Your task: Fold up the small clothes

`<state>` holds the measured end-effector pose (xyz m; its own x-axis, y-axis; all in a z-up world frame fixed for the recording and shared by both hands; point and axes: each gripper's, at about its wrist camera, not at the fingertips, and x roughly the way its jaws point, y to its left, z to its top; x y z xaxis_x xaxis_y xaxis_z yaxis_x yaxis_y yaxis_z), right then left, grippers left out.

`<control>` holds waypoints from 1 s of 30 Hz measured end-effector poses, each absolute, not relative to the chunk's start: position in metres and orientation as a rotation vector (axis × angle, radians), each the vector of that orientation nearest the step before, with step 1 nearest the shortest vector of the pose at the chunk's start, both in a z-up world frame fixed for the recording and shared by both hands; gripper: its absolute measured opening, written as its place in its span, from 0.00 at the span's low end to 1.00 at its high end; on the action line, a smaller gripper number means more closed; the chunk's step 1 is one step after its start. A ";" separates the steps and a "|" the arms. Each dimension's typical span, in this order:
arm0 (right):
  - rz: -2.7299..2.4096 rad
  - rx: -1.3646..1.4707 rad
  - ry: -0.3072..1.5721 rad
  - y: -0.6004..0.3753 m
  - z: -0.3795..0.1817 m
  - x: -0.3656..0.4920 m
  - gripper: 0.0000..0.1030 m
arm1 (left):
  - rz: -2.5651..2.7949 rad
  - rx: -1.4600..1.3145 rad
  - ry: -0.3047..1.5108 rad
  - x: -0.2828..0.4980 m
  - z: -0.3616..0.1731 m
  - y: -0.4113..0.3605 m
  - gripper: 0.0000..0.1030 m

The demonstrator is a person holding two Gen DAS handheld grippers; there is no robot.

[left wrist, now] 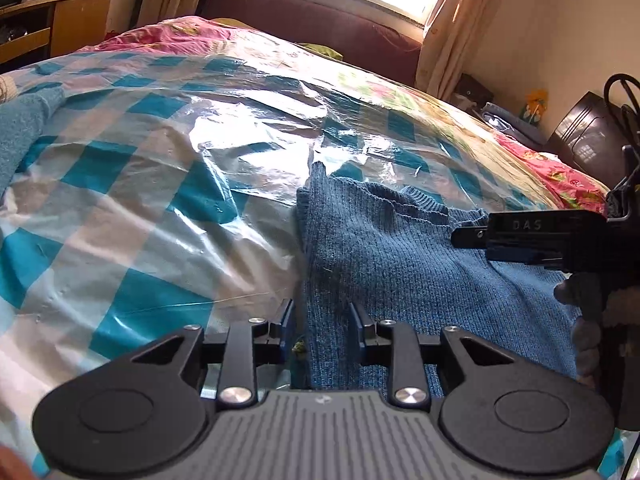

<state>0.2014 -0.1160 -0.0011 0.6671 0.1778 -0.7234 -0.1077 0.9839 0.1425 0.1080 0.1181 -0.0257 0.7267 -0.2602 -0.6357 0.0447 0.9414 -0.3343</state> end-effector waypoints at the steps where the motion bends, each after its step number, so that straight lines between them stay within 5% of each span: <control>1: 0.147 0.073 0.844 -0.113 -0.008 0.204 0.44 | -0.173 -0.301 0.750 0.109 -0.027 0.117 0.34; 5: 0.110 0.104 0.857 -0.116 -0.016 0.215 0.05 | -0.170 -0.303 0.768 0.110 -0.030 0.117 0.35; 13: 0.075 0.125 0.829 -0.121 -0.011 0.223 0.03 | -0.172 -0.309 0.775 0.108 -0.029 0.118 0.35; 22: 0.098 0.142 0.798 -0.117 0.008 0.208 0.15 | -0.162 -0.356 0.847 0.105 -0.031 0.122 0.35; 23: 0.117 0.142 0.796 -0.113 0.013 0.205 0.18 | -0.156 -0.384 0.851 0.104 -0.030 0.125 0.34; 25: 0.186 0.125 0.815 -0.098 0.022 0.200 0.39 | -0.148 -0.406 0.853 0.101 -0.030 0.127 0.34; 30: 0.367 0.062 0.895 -0.036 0.028 0.199 0.47 | -0.163 -0.420 0.873 0.097 -0.032 0.125 0.34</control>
